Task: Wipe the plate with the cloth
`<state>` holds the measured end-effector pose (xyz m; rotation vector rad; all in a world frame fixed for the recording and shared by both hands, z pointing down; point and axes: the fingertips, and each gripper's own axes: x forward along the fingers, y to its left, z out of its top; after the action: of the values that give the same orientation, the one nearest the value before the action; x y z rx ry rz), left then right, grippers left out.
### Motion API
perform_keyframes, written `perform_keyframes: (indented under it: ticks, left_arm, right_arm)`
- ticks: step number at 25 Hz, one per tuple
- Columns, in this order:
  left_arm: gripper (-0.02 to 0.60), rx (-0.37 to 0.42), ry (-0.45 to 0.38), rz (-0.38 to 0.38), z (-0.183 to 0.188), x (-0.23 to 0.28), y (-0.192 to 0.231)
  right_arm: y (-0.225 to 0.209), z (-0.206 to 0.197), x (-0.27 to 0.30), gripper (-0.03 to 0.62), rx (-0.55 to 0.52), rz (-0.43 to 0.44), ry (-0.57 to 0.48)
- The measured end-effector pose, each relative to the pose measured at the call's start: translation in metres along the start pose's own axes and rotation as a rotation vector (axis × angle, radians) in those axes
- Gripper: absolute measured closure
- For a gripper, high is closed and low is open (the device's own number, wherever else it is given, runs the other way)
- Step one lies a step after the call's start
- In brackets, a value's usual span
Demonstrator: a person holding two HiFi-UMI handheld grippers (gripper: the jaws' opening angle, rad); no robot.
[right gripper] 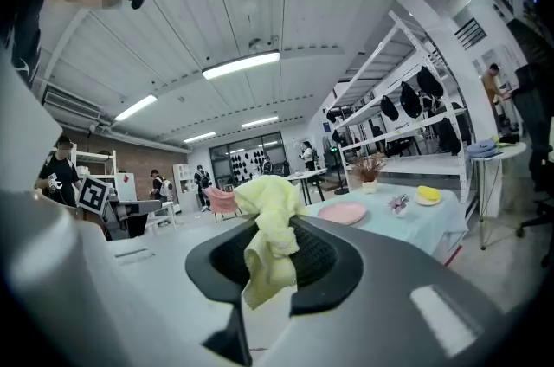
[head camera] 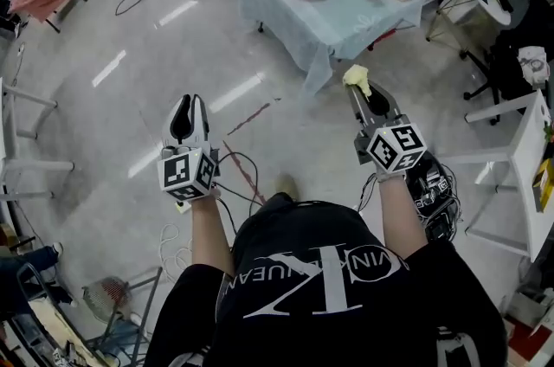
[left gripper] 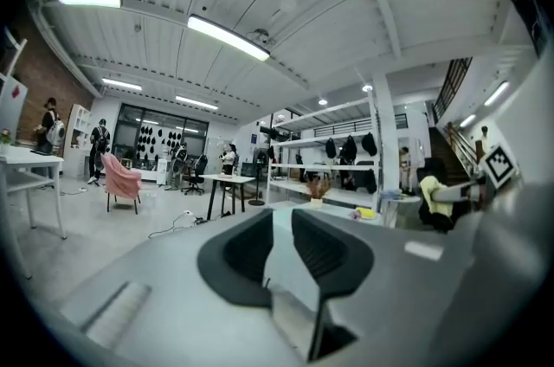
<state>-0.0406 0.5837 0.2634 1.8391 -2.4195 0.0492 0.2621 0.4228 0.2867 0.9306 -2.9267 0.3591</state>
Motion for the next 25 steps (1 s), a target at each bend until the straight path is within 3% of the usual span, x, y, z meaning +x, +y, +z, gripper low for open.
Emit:
perform_keyframes:
  ticks: [14,18,25]
  left_arm:
    - [0.581,-0.008,0.034,-0.031,-0.009,0.082,0.012]
    - [0.581,0.037,0.036,-0.051,-0.013,0.119,0.011]
    - [0.581,0.037,0.051,-0.060,0.004,0.212,0.019]
  right_arm:
    - [-0.036,0.005,0.066,0.511,0.023,-0.026,0.002]
    - [-0.056,0.006,0.099,0.511,0.001,-0.019,0.003]
    - [-0.101,0.024,0.178,0.511,0.003,-0.008,0.029]
